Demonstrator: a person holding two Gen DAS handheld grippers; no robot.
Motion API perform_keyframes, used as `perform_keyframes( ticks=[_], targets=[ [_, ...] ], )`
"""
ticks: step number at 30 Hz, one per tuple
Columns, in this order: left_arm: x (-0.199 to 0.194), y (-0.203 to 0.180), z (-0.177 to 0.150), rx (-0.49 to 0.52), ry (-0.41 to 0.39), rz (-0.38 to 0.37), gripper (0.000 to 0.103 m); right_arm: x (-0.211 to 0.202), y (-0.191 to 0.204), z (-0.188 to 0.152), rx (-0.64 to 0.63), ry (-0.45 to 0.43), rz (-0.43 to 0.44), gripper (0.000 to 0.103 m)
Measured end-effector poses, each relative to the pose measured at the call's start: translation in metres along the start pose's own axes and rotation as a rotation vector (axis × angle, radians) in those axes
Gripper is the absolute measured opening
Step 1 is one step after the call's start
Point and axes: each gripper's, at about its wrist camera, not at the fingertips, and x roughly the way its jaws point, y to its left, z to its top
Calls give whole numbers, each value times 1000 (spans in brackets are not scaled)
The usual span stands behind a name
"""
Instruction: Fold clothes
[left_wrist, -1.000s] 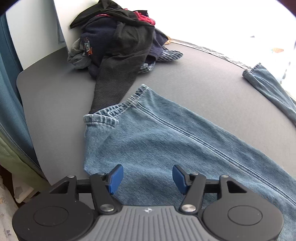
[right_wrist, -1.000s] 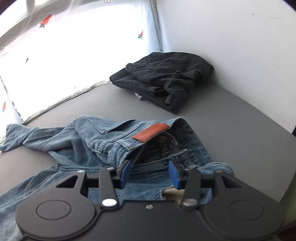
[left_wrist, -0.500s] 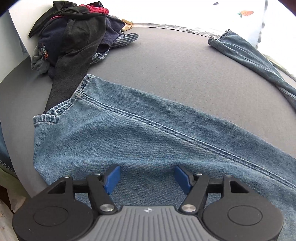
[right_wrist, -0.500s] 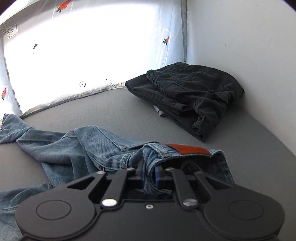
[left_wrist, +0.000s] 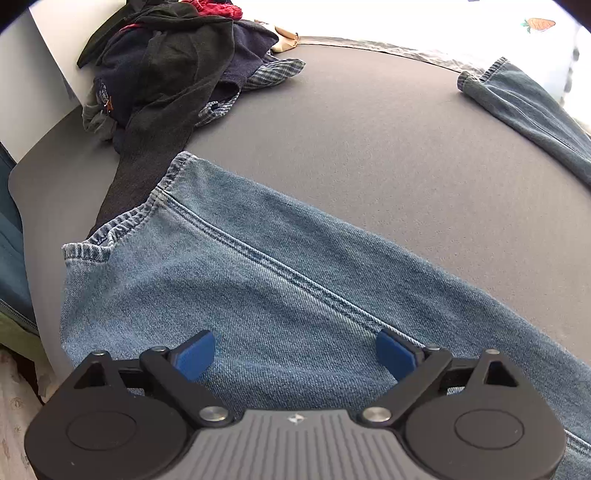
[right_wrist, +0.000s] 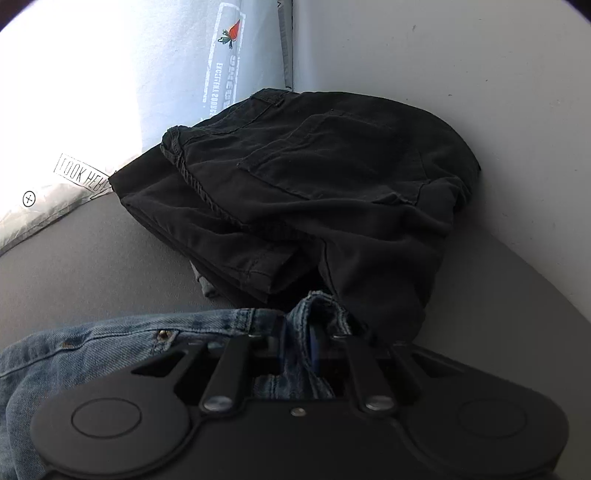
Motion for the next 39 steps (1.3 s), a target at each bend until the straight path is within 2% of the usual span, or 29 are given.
perform_keyframes(
  ticks=[2,3,5,7,9,12,16,19,22,25,29,31,33,36,38,39],
  targets=[
    [3,3,2,-44,25,11,103,-2,6,1,-19,16,-15,20],
    [4,4,3,-61,35,8,103,-5,9,3,-26,25,-20,28],
    [4,4,2,-69,38,7,103,-13,15,4,-29,32,-32,35],
    [2,1,0,-40,16,14,103,-28,20,1,-13,21,-41,57],
    [2,1,-2,-34,2,14,103,-48,26,-6,0,-2,-51,60],
    [2,5,-4,-65,2,-4,103,-74,37,-15,-12,-20,31,74],
    [3,9,-5,-83,3,-27,103,-93,63,-20,-96,3,91,73],
    [3,12,-11,-69,-34,-53,103,-109,90,-27,-136,-9,172,73],
    [5,20,-16,-80,-45,-104,103,-124,119,-40,-130,20,279,73],
    [8,25,-11,-60,-4,-146,103,-136,147,-58,-82,57,397,73],
    [13,30,0,16,56,-206,103,-152,192,-81,-119,78,454,71],
    [17,34,8,57,105,-240,103,-159,214,-89,-99,124,497,61],
    [17,39,17,69,130,-274,103,-162,227,-91,-21,188,582,57],
    [18,43,34,58,104,-320,103,-159,253,-96,110,283,710,46],
    [22,41,52,48,56,-326,103,-151,272,-99,190,343,752,43],
    [25,39,62,40,29,-326,103,-144,280,-100,233,375,765,39]
  ],
)
